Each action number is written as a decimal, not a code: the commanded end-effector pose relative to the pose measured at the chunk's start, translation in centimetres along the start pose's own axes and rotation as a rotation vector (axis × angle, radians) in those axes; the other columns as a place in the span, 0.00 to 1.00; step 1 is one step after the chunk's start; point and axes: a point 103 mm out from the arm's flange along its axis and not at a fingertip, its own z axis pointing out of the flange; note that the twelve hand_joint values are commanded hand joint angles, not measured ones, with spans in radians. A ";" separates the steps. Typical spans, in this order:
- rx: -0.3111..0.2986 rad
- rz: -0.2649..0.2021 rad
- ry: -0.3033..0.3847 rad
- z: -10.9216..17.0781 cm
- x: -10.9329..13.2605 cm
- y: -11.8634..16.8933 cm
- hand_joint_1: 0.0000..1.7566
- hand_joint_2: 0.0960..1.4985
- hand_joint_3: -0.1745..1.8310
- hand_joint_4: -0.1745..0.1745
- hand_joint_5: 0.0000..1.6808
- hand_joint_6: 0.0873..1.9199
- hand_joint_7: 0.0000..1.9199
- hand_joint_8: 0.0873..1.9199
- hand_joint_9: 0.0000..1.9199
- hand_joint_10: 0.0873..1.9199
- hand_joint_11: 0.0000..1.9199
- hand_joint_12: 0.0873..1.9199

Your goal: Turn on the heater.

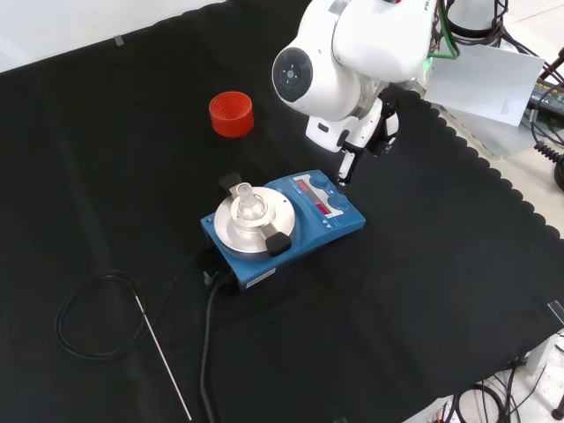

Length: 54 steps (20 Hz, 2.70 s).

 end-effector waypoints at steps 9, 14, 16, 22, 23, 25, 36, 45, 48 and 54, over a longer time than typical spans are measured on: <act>0.007 0.006 0.002 0.3 -0.6 0.7 0.78 0.45 0.55 0.43 0.16 0.14 0.75 0.82 0.78 0.77 0.60 0.70; 0.005 -0.001 0.014 0.4 -1.2 0.8 0.78 0.45 0.56 0.43 0.17 0.14 0.75 0.82 0.78 0.77 0.60 0.70; 0.008 0.000 0.012 0.4 -1.2 0.9 0.78 0.45 0.56 0.43 0.17 0.13 0.75 0.82 0.78 0.77 0.60 0.70; 0.014 0.002 0.009 0.4 -1.3 1.1 0.78 0.45 0.56 0.43 0.17 0.13 0.75 0.82 0.79 0.77 0.60 0.70; 0.016 0.003 0.009 0.5 -1.2 1.2 0.78 0.45 0.56 0.43 0.17 0.13 0.75 0.82 0.79 0.77 0.60 0.70; 0.014 -0.003 0.014 0.5 -1.3 1.2 0.78 0.45 0.56 0.43 0.17 0.13 0.75 0.82 0.79 0.77 0.60 0.70; 0.029 -0.002 0.007 0.8 -0.7 1.9 0.78 0.45 0.56 0.43 0.18 0.13 0.75 0.82 0.79 0.77 0.60 0.70; 0.033 -0.003 0.007 1.0 -0.8 1.8 0.78 0.45 0.56 0.43 0.19 0.13 0.75 0.82 0.79 0.77 0.61 0.70; 0.038 -0.001 0.009 1.0 -1.0 1.8 0.78 0.45 0.56 0.43 0.19 0.13 0.75 0.82 0.79 0.77 0.61 0.70; 0.012 0.000 0.014 0.0 -1.5 0.8 0.78 0.45 0.56 0.43 0.20 0.13 0.75 0.82 0.79 0.77 0.61 0.70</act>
